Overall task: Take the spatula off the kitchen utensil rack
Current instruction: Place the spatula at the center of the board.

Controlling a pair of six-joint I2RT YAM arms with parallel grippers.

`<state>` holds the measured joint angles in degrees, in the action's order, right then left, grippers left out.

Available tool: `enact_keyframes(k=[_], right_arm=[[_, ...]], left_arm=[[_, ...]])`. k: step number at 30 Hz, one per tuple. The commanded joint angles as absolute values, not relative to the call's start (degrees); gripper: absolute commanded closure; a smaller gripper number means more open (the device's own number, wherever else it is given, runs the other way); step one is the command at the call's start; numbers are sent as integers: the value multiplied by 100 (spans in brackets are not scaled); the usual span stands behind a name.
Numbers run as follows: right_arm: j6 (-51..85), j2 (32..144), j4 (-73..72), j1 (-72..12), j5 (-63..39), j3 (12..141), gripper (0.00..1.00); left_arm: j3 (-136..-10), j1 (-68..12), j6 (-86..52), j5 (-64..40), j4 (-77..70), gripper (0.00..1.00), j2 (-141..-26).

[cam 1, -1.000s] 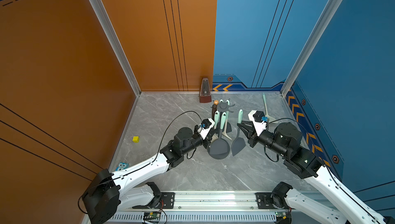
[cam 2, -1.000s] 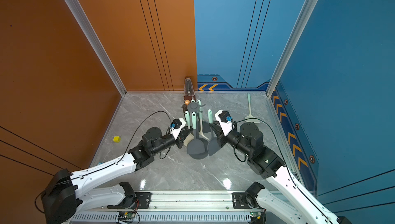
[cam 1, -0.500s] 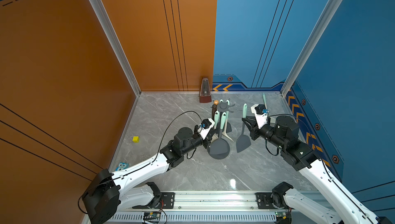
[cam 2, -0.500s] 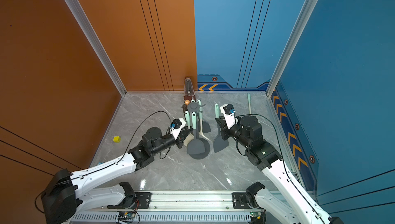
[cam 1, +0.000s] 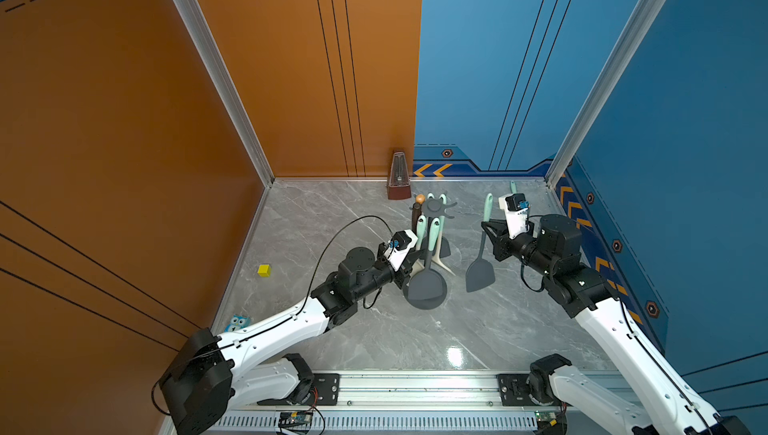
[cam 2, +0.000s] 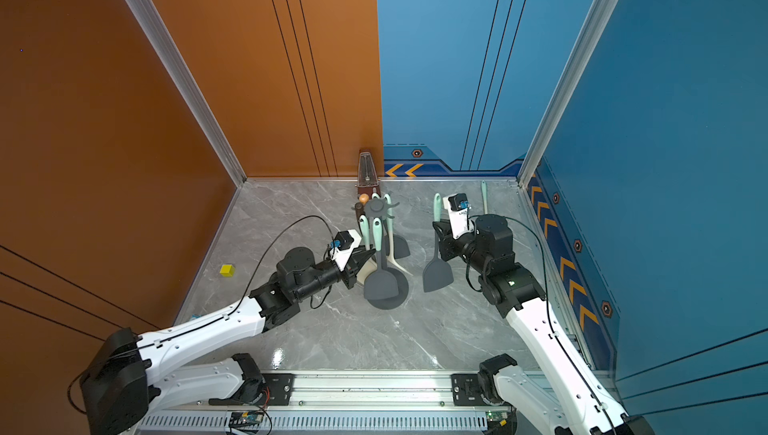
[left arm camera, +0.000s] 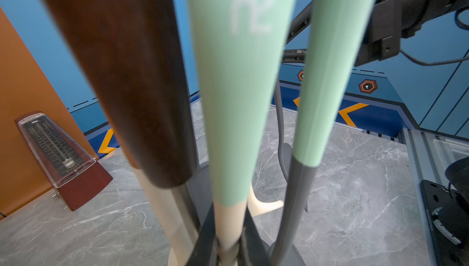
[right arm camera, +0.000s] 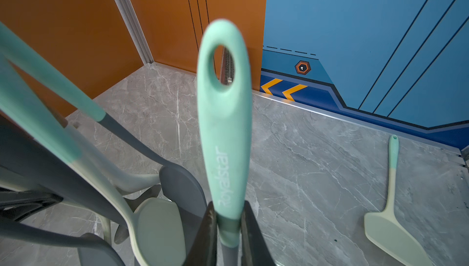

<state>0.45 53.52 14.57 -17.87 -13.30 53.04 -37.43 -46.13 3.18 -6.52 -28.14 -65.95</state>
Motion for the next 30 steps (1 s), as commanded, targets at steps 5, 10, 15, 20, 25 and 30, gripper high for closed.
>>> enact_keyframes(k=[5,10,15,20,25,30], right_arm=[[211,5651,1482,-1553,-1179,5584,100],[231,6035,1672,-1395,-1003,5862,100],[141,6433,2025,-1293,-721,6233,100],[159,6835,2235,-1153,-576,6624,100],[120,7318,2364,-981,-618,7034,100],[2,7799,2561,-821,-637,7556,100]], left_arm=[[-3762,-4565,286,-573,-2979,89,-6635],[-3763,-4579,291,-564,-2980,89,-6657],[-3728,-4587,291,-548,-2984,89,-6627],[-3694,-4588,292,-537,-2979,89,-6618],[-3679,-4596,283,-546,-2980,89,-6614],[-3631,-4596,287,-549,-2980,89,-6554]])
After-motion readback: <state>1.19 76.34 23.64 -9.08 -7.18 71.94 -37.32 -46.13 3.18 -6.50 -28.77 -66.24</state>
